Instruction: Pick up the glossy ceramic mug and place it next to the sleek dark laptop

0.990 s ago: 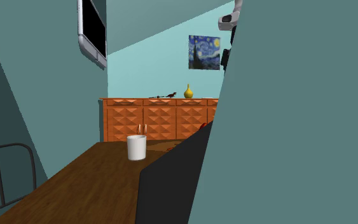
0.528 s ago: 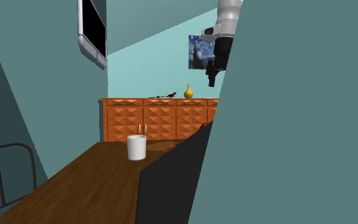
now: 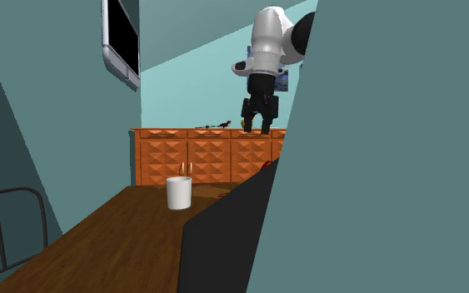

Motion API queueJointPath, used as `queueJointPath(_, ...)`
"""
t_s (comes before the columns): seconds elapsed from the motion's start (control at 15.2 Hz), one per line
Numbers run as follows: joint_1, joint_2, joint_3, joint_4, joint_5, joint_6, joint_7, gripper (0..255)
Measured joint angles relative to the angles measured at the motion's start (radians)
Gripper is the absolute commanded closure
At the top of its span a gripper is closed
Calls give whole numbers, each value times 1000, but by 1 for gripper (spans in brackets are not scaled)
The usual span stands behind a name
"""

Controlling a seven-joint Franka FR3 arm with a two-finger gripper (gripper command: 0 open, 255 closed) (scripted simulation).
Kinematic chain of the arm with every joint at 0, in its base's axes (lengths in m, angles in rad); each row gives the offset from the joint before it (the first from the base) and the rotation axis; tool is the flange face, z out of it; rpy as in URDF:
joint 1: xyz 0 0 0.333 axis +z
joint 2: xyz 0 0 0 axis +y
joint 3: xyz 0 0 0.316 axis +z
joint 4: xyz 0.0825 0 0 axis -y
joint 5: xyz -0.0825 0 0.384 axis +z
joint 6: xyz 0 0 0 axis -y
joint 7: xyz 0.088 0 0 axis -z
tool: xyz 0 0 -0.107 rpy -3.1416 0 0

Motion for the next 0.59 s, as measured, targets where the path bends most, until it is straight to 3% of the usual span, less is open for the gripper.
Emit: queueJointPath(0.59,-12,313,-138,144,66,174,-144,0)
